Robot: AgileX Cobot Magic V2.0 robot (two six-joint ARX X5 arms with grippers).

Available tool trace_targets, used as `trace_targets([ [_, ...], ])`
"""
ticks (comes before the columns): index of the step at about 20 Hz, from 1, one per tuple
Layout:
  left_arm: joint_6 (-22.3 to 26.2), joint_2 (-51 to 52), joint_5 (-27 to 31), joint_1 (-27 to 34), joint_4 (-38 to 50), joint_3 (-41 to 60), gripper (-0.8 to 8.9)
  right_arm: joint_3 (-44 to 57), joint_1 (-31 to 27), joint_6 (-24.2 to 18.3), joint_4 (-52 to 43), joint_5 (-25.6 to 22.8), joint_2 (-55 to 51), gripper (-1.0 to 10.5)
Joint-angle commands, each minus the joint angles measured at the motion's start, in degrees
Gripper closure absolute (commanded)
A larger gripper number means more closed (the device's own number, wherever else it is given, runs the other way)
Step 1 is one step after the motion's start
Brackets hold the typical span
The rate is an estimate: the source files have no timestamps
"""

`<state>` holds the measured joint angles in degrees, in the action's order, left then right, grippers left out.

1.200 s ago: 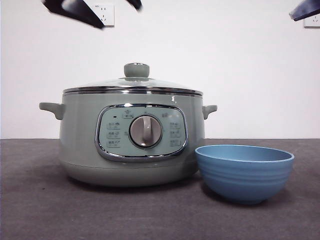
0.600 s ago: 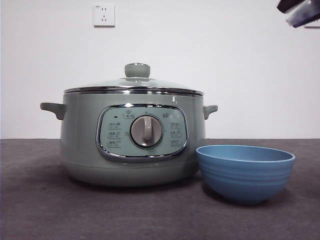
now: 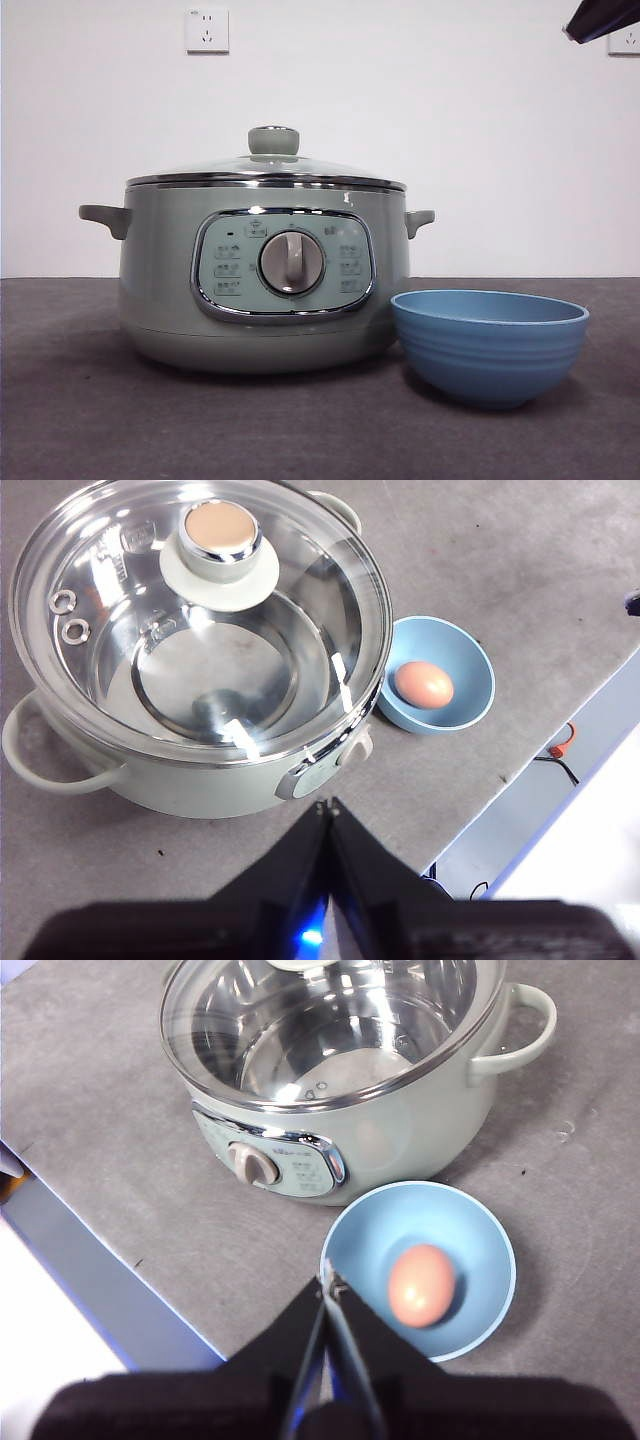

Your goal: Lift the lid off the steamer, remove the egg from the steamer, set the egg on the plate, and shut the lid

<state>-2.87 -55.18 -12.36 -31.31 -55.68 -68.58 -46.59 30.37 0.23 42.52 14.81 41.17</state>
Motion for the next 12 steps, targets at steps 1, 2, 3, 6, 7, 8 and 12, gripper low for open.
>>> trace_targets([
  [1, -0.11, -0.02, 0.44, -0.17, 0.98, -0.15, 8.18, 0.55, 0.11, 0.35, -0.17, -0.13, 0.02, 9.5],
  [2, -0.11, -0.02, 0.72, -0.09, 1.81, -0.15, 8.18, 0.55, 0.11, 0.35, -0.17, -0.13, 0.02, 9.5],
  [3, -0.04, -0.02, 0.68, -0.09, 2.05, -0.15, 8.18, 0.55, 0.11, 0.35, -0.17, -0.13, 0.02, 9.5],
  [6, 7.17, 0.66, 5.53, 0.96, 7.45, -0.09, 8.17, 0.55, 0.11, 0.35, -0.17, -0.13, 0.02, 9.5],
  [7, 9.6, 1.18, 7.13, 2.51, 11.45, -0.04, 8.17, 0.55, 0.11, 0.35, -0.11, -0.11, 0.02, 9.5],
  [8, 11.72, 2.36, 7.21, 5.33, 16.37, 0.37, 8.17, 0.55, 0.11, 0.35, -0.09, -0.11, 0.02, 9.5],
  [12, 11.82, 12.35, 0.61, 18.82, 40.11, 13.2, 8.17, 0.55, 0.11, 0.35, -0.04, -0.13, 0.02, 9.5],
])
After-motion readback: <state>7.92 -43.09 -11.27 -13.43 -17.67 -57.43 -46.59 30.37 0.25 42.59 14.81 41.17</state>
